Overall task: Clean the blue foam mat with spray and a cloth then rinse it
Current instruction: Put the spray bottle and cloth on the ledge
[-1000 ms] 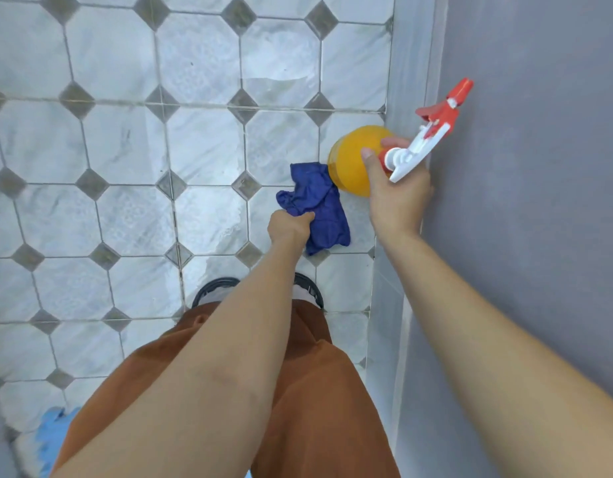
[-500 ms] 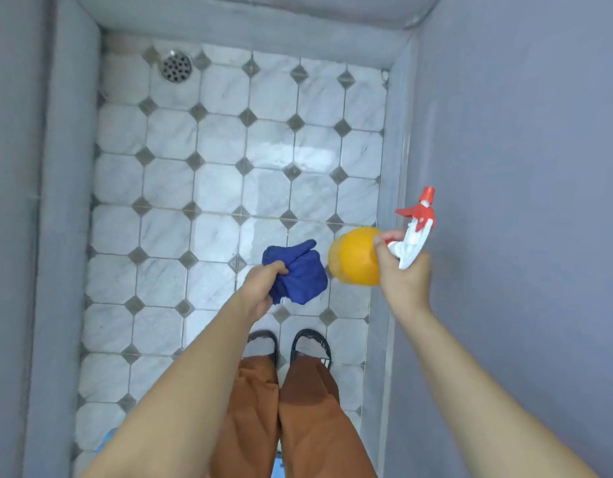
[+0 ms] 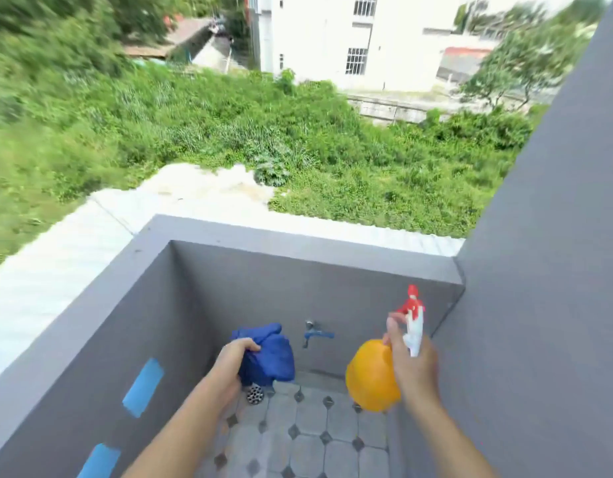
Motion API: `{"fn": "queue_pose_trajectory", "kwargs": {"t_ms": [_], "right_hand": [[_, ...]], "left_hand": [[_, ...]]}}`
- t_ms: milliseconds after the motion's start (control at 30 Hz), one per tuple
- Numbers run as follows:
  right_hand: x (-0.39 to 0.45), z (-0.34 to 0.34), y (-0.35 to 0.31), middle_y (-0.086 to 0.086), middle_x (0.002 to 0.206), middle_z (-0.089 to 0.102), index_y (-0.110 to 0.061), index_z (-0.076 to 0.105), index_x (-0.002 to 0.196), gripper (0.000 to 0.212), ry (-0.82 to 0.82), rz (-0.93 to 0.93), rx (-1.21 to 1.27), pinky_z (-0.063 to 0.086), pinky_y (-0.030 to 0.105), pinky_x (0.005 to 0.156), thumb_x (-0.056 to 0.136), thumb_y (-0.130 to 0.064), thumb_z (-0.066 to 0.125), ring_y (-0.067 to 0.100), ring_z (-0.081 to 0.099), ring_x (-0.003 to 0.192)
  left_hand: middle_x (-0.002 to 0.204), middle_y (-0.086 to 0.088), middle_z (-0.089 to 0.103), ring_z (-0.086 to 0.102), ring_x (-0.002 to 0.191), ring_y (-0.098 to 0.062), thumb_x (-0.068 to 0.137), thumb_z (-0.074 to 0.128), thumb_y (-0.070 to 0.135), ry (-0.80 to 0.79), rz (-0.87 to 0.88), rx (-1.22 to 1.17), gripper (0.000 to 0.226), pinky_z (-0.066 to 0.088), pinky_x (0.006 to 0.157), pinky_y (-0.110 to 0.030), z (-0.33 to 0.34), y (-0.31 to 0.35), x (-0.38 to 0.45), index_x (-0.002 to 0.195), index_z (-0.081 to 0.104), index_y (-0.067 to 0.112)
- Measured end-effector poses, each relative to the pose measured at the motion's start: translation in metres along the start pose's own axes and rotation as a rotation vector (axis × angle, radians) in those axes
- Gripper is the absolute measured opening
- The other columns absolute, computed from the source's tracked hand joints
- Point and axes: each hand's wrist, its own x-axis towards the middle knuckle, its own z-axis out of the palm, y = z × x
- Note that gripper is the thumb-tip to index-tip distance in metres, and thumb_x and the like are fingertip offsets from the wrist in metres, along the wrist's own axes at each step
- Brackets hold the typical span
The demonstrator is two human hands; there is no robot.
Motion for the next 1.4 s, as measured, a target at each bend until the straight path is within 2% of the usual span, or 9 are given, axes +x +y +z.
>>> {"fn": "queue_pose_trajectory", "kwargs": {"t_ms": [267,500,767,833,1000,1133,1233,1300,1400], "right_hand": [[0.173,0.05,-0.123,0.002,0.072,0.067,-0.031,0.063,0.101,0.009,-0.025,-0.161,0.078,0.044,0.026,0.063,0.096,-0.037,0.058,0.01,0.063,0.07],[0.258,0.108,-0.106,0.002,0.075,0.068,-0.032,0.064,0.103,0.009,-0.095,-0.082,0.01,0.041,0.026,0.064,0.096,-0.033,0.057,-0.004,0.061,0.067],[0.281,0.13,-0.098,0.005,0.074,0.067,-0.02,0.055,0.099,0.005,0.027,-0.017,-0.015,0.041,0.018,0.054,0.094,-0.018,0.053,-0.008,0.057,0.059],[0.28,0.132,-0.094,0.004,0.075,0.068,-0.019,0.051,0.102,0.009,0.053,0.016,0.001,0.039,0.026,0.056,0.093,-0.019,0.053,-0.006,0.057,0.058],[0.285,0.146,-0.077,0.008,0.077,0.07,-0.022,0.053,0.099,0.007,0.174,0.001,-0.016,0.043,0.023,0.055,0.093,-0.02,0.053,0.014,0.063,0.073],[0.289,0.152,-0.068,0.015,0.078,0.07,-0.025,0.051,0.098,0.009,0.243,-0.018,-0.018,0.04,0.007,0.048,0.092,-0.019,0.054,0.027,0.066,0.078],[0.293,0.152,-0.063,0.019,0.077,0.069,-0.018,0.052,0.097,0.007,0.265,-0.055,-0.024,0.039,0.008,0.049,0.091,-0.016,0.054,0.031,0.065,0.076],[0.295,0.154,-0.059,0.021,0.076,0.068,-0.018,0.052,0.095,0.006,0.283,-0.072,-0.027,0.039,0.01,0.049,0.091,-0.016,0.054,0.033,0.065,0.076],[0.297,0.158,-0.057,0.02,0.075,0.067,-0.016,0.052,0.096,0.006,0.318,-0.084,-0.033,0.04,0.011,0.052,0.09,-0.016,0.054,0.032,0.065,0.074]], "left_hand": [[0.108,-0.013,0.064,0.063,0.095,-0.024,0.085,0.068,0.02,-0.063,0.321,0.029,0.028,0.053,0.085,-0.043,0.062,0.187,0.063,0.107,0.053,0.012],[0.115,-0.016,0.063,0.062,0.103,-0.03,0.085,0.065,0.044,0.013,0.139,0.193,0.05,0.05,0.093,-0.047,0.086,0.209,0.157,0.119,0.054,0.01],[0.114,-0.003,0.068,0.063,0.108,-0.017,0.09,0.054,0.051,-0.32,0.119,0.234,0.041,0.052,0.091,-0.035,0.107,0.221,0.199,0.116,0.058,0.02],[0.115,-0.006,0.067,0.064,0.101,-0.018,0.092,0.053,0.048,-0.238,0.211,0.429,0.039,0.053,0.086,-0.036,0.103,0.218,0.212,0.116,0.059,0.019],[0.137,-0.015,0.042,0.045,0.121,-0.033,0.086,0.065,0.033,0.499,0.659,1.065,0.07,0.042,0.096,-0.045,0.093,0.196,0.238,0.143,0.032,0.007],[0.115,-0.005,0.061,0.062,0.099,-0.026,0.064,0.083,0.011,0.253,1.174,1.451,0.058,0.051,0.083,-0.038,0.086,0.181,0.255,0.115,0.056,0.015],[0.107,0.0,0.067,0.065,0.094,-0.019,0.064,0.08,0.012,0.102,1.143,1.53,0.047,0.038,0.098,-0.033,0.095,0.179,0.27,0.107,0.064,0.017],[0.123,-0.002,0.064,0.06,0.113,-0.021,0.084,0.06,0.022,0.148,1.11,1.564,0.039,0.023,0.109,-0.037,0.102,0.178,0.278,0.122,0.06,0.014],[0.148,0.0,0.039,0.033,0.138,-0.019,0.093,0.027,0.053,0.123,0.991,1.57,0.066,0.013,0.114,-0.047,0.1,0.176,0.286,0.145,0.034,0.014]]}}
